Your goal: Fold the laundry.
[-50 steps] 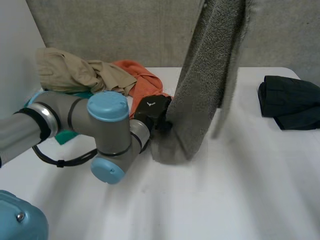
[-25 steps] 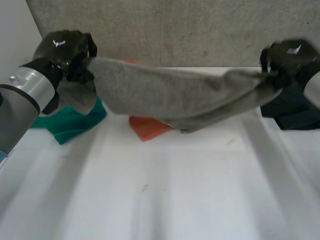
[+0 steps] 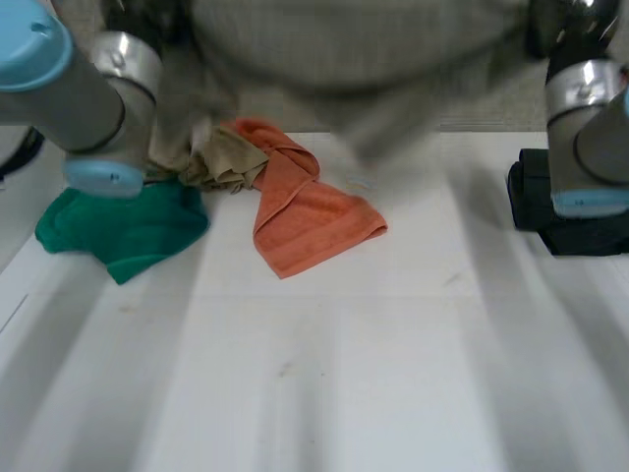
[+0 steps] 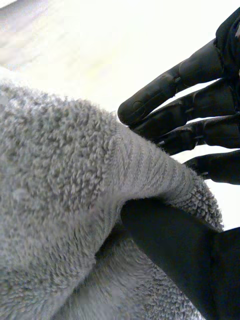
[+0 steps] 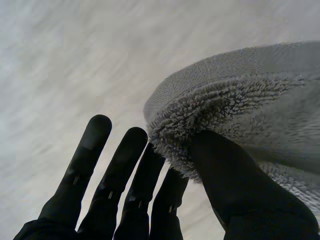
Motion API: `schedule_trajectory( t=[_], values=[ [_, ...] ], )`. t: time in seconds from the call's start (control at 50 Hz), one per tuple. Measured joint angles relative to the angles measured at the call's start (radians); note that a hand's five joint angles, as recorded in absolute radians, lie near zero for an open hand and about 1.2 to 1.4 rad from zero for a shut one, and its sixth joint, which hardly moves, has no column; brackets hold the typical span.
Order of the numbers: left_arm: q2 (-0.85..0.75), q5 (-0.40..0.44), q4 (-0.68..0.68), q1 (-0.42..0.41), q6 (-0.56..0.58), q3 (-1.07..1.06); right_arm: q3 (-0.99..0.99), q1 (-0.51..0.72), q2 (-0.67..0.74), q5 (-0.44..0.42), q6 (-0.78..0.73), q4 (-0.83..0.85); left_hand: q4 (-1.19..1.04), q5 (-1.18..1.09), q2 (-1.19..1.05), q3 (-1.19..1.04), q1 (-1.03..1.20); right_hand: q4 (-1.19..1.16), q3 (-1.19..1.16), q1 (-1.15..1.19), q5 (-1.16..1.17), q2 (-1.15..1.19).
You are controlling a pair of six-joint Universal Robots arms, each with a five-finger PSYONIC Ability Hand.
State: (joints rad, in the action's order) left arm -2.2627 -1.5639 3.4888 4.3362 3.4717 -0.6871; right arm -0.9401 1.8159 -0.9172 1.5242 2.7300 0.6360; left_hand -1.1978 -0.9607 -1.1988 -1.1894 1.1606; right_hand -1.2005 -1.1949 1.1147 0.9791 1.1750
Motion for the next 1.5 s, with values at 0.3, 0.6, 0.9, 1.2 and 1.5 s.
schedule_trajectory(
  t=[0.3,0.6,0.9,1.2,1.5],
  values=[
    [0.074,0.029,0.232,0.001,-0.076,-0.546,-0.284,-0.003,-0.075,-0.140,0.038,-0.158,0.000,0.000,0.000,0.000,0.000,0.000,0.000,0.000,0.000,0.002],
    [0.016,0.053,0.089,0.020,-0.025,-0.848,-0.501,-0.063,0.042,-0.210,-0.187,-0.408,0.451,0.390,0.450,0.437,-0.430,0.000,0.000,0.000,0.000,0.002],
    [0.220,0.071,0.057,0.122,-0.025,-0.976,-0.590,-0.105,-0.079,-0.218,-0.124,-0.402,0.590,0.536,0.592,0.576,-0.547,0.000,0.000,0.000,0.000,0.002],
    [0.262,0.192,-0.098,0.279,-0.120,-1.051,-0.597,-0.099,-0.070,-0.226,-0.124,-0.401,0.411,0.352,0.412,0.401,-0.369,0.000,0.000,0.000,0.000,0.002],
    [0.147,0.204,-0.149,0.219,-0.142,-0.959,-0.618,-0.088,-0.072,-0.224,-0.138,-0.401,0.439,0.374,0.430,0.421,-0.398,0.000,0.000,0.000,0.000,0.002]
  ],
)
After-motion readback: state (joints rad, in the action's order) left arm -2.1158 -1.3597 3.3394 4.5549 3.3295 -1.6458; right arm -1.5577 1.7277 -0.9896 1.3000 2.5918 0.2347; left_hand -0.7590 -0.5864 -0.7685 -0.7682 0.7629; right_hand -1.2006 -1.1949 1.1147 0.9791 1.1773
